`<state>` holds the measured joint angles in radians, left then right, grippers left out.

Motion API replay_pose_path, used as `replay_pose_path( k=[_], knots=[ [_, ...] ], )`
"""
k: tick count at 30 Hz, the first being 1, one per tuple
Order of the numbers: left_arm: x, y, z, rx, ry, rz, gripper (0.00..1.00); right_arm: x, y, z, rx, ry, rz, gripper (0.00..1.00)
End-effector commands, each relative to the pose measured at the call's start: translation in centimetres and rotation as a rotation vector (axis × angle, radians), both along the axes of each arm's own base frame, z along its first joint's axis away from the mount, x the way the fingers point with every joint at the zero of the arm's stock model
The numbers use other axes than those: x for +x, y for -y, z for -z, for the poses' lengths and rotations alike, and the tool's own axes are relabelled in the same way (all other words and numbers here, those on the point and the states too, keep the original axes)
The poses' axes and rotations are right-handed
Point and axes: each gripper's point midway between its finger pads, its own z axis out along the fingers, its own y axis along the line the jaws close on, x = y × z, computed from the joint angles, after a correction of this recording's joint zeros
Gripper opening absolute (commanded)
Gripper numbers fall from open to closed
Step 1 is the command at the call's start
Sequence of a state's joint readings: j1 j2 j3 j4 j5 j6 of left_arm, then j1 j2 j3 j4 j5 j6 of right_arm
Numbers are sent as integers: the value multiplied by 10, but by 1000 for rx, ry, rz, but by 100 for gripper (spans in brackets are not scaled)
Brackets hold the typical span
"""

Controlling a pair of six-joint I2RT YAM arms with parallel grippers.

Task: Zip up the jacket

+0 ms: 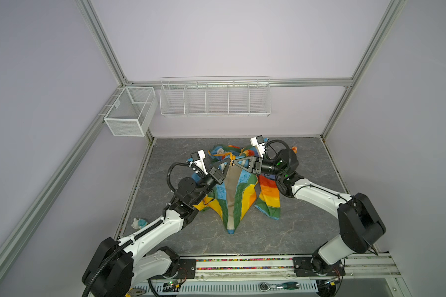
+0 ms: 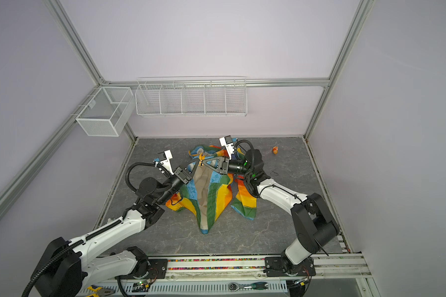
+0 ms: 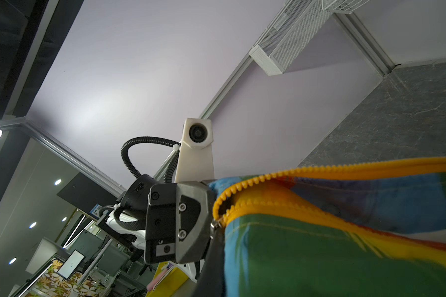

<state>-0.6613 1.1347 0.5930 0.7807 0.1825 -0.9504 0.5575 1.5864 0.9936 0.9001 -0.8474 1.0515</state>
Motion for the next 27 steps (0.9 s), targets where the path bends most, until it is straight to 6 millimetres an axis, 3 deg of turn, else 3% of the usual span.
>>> replay_pose_path(
  k=[1,8,16,27],
  knots=[
    [-9,8,5,34,-28,63,0,0,10,-30,69,74,35,7],
    [-8,6,10,32,-35,54,0,1,7,-29,74,67,26,7],
    [-9,5,1,22,-15,60,0,2,12,-30,84,58,39,6],
    [-13,-14,-10,30,-7,41,0,10,20,-32,155,-9,16,7]
  ],
)
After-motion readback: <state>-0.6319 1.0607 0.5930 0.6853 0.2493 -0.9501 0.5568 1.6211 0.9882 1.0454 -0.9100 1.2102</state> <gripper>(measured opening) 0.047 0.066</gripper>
